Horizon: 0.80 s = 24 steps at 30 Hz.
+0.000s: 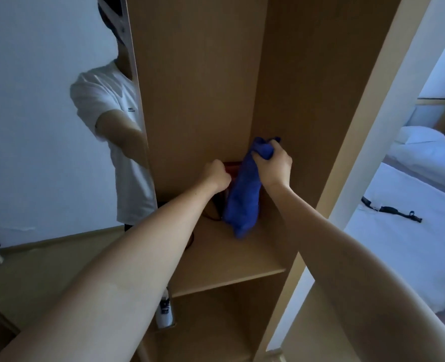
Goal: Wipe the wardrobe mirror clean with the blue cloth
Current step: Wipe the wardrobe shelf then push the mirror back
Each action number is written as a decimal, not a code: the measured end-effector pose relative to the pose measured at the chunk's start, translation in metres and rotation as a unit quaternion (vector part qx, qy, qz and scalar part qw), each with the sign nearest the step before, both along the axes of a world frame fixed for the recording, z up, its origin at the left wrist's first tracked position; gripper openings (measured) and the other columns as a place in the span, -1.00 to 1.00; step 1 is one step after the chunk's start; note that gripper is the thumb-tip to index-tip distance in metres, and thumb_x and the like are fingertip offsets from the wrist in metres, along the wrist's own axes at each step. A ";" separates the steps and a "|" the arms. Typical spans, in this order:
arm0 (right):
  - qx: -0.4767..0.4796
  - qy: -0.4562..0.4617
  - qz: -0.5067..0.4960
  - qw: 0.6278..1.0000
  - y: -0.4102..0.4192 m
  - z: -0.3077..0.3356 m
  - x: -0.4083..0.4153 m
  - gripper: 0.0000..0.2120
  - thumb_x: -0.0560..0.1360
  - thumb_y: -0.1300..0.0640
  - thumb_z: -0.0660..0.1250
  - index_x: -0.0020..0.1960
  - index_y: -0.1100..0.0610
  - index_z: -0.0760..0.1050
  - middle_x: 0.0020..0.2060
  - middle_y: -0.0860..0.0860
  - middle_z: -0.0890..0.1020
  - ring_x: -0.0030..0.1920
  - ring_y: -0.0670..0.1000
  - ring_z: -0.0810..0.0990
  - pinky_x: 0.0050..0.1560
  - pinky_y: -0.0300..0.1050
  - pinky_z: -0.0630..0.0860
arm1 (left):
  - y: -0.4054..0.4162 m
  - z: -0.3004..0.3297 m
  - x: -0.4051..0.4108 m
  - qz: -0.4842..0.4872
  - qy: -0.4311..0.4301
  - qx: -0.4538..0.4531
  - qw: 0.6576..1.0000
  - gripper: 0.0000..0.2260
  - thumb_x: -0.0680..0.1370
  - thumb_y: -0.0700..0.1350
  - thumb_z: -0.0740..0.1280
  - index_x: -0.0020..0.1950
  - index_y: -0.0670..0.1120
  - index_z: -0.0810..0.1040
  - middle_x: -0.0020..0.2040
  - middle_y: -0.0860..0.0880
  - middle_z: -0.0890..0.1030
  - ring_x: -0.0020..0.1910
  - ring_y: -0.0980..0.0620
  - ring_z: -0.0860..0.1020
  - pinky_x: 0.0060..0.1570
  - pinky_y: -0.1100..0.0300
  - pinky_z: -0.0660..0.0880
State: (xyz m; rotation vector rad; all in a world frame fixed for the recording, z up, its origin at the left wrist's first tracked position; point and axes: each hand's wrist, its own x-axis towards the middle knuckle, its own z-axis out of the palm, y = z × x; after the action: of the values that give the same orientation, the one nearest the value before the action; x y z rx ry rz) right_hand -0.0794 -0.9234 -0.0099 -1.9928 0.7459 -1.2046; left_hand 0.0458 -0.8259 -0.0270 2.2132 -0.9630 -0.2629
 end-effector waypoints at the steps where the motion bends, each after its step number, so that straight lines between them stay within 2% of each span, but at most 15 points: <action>1: 0.003 -0.018 0.006 1.000 -0.001 -0.001 0.002 -0.89 0.50 0.13 0.39 -0.13 0.09 0.47 -0.22 -0.03 0.60 -0.20 -0.09 0.57 -0.23 -0.32 0.49 | -0.004 -0.002 0.004 0.010 -0.010 0.003 1.000 -0.84 0.57 -0.25 0.21 -0.04 -0.28 0.56 0.02 -0.26 0.62 -0.19 -0.14 0.54 -0.33 0.12 0.39; 3: 0.009 -0.043 0.009 0.999 -0.003 -0.013 0.002 -0.88 0.49 0.07 0.38 -0.16 0.08 0.50 -0.24 -0.01 0.61 -0.21 -0.07 0.58 -0.23 -0.26 0.50 | -0.010 -0.008 0.006 0.030 -0.019 0.018 0.999 -0.87 0.58 -0.23 0.22 -0.15 -0.18 0.50 0.04 -0.24 0.62 -0.19 -0.09 0.52 -0.23 0.07 0.45; 5: 0.050 -0.044 0.010 0.998 0.000 -0.039 -0.001 -0.81 0.50 -0.03 0.36 -0.16 0.09 0.57 -0.24 -0.01 0.64 -0.19 -0.05 0.60 -0.20 -0.15 0.49 | -0.014 -0.019 0.004 0.045 -0.017 0.030 0.998 -0.88 0.60 -0.21 0.22 -0.02 -0.19 0.54 0.10 -0.22 0.60 -0.02 -0.16 0.57 -0.02 0.01 0.53; 7: 0.138 -0.005 0.007 0.990 0.003 -0.074 -0.006 -0.66 0.52 -0.18 0.32 -0.11 0.10 0.61 -0.19 -0.01 0.65 -0.13 -0.03 0.60 -0.10 -0.16 0.46 | -0.015 -0.035 -0.001 0.065 -0.012 0.057 0.996 -0.82 0.60 -0.19 0.22 0.11 -0.20 0.56 0.14 -0.21 0.59 0.12 -0.22 0.57 0.13 -0.03 0.54; 9: 0.250 0.049 0.003 0.967 0.003 -0.113 -0.011 -0.54 0.56 -0.26 0.21 -0.11 0.13 0.59 -0.15 0.03 0.64 -0.09 0.06 0.59 0.00 -0.06 0.50 | -0.015 -0.055 -0.008 0.072 -0.012 0.099 0.992 -0.84 0.56 -0.18 0.20 0.02 -0.15 0.57 0.12 -0.21 0.60 0.11 -0.24 0.58 0.11 -0.05 0.55; 11: 0.334 0.108 -0.023 0.936 -0.004 -0.146 -0.014 -0.49 0.58 -0.24 0.15 0.03 0.20 0.58 -0.03 0.12 0.65 0.00 0.18 0.60 0.10 0.04 0.52 | -0.014 -0.077 -0.016 0.065 0.001 0.125 0.990 -0.87 0.54 -0.20 0.18 -0.15 -0.11 0.50 0.05 -0.19 0.62 0.00 -0.20 0.60 -0.03 -0.01 0.58; 12: 0.356 0.140 -0.032 0.923 -0.008 -0.158 -0.017 -0.53 0.58 -0.16 0.19 0.09 0.24 0.57 0.02 0.15 0.64 0.02 0.21 0.60 0.10 0.05 0.53 | -0.014 -0.086 -0.019 0.061 0.009 0.136 0.989 -0.86 0.54 -0.21 0.17 -0.18 -0.10 0.48 0.02 -0.18 0.62 -0.04 -0.18 0.60 -0.10 0.01 0.56; 14: 0.362 0.196 -0.034 0.911 -0.017 -0.178 -0.024 -0.69 0.53 0.00 0.30 0.08 0.24 0.57 0.03 0.19 0.65 0.01 0.24 0.61 0.02 0.00 0.56 | -0.015 -0.102 -0.025 0.058 0.020 0.158 0.986 -0.85 0.55 -0.20 0.16 -0.13 -0.11 0.50 0.02 -0.18 0.61 -0.05 -0.18 0.60 -0.13 0.02 0.55; 16: 0.364 0.234 -0.034 0.901 -0.023 -0.193 -0.030 -0.73 0.49 0.06 0.37 0.06 0.24 0.52 0.02 0.20 0.65 -0.01 0.22 0.63 -0.03 -0.01 0.58 | -0.015 -0.115 -0.028 0.056 0.016 0.178 0.982 -0.84 0.57 -0.18 0.14 -0.16 -0.12 0.47 0.01 -0.17 0.61 -0.06 -0.18 0.61 -0.15 0.02 0.55; 18: 0.363 0.274 -0.043 0.889 -0.029 -0.203 -0.034 -0.54 0.49 0.10 0.37 0.30 0.26 0.39 0.14 0.22 0.60 0.08 0.23 0.61 0.03 0.00 0.58 | -0.015 -0.126 -0.030 0.062 0.013 0.191 0.979 -0.82 0.57 -0.18 0.13 -0.19 -0.11 0.46 -0.04 -0.16 0.62 -0.13 -0.13 0.60 -0.21 0.05 0.54; 19: 0.358 0.301 -0.044 0.883 -0.032 -0.207 -0.035 -0.40 0.50 0.12 0.36 0.45 0.27 0.23 0.22 0.22 0.55 0.16 0.24 0.58 0.06 -0.01 0.56 | -0.015 -0.131 -0.032 0.065 0.015 0.197 0.978 -0.81 0.57 -0.18 0.12 -0.18 -0.11 0.47 -0.06 -0.15 0.62 -0.14 -0.12 0.60 -0.21 0.05 0.55; 21: 0.355 0.365 -0.035 0.860 -0.037 -0.211 -0.037 -0.21 0.51 0.11 0.38 0.55 0.27 0.00 0.33 0.21 0.47 0.26 0.22 0.53 0.10 -0.03 0.52 | -0.016 -0.138 -0.035 0.072 0.020 0.205 0.976 -0.80 0.57 -0.19 0.12 -0.12 -0.13 0.52 -0.05 -0.15 0.62 -0.11 -0.12 0.60 -0.16 0.04 0.55; 22: 0.366 0.391 -0.023 0.844 -0.039 -0.211 -0.039 -0.16 0.48 0.07 0.43 0.55 0.26 0.01 0.33 0.19 0.47 0.25 0.20 0.54 0.06 -0.04 0.54 | -0.017 -0.141 -0.037 0.076 0.025 0.206 0.975 -0.80 0.57 -0.19 0.12 -0.06 -0.14 0.54 -0.02 -0.16 0.62 -0.07 -0.14 0.61 -0.16 0.06 0.54; 24: 0.427 0.402 0.018 0.810 -0.045 -0.216 -0.040 -0.22 0.36 0.07 0.53 0.46 0.21 0.26 0.19 0.17 0.57 0.08 0.20 0.64 -0.10 -0.05 0.60 | -0.020 -0.146 -0.041 0.084 0.034 0.205 0.975 -0.79 0.56 -0.19 0.13 0.00 -0.16 0.56 0.02 -0.17 0.62 -0.03 -0.16 0.61 -0.21 0.10 0.48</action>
State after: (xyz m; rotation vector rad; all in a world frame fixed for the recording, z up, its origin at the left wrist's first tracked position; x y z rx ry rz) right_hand -0.1196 -0.9679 -0.2263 -1.6120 1.3402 0.1486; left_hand 0.0051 -0.8456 -0.1732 2.6235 -0.7248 -0.4921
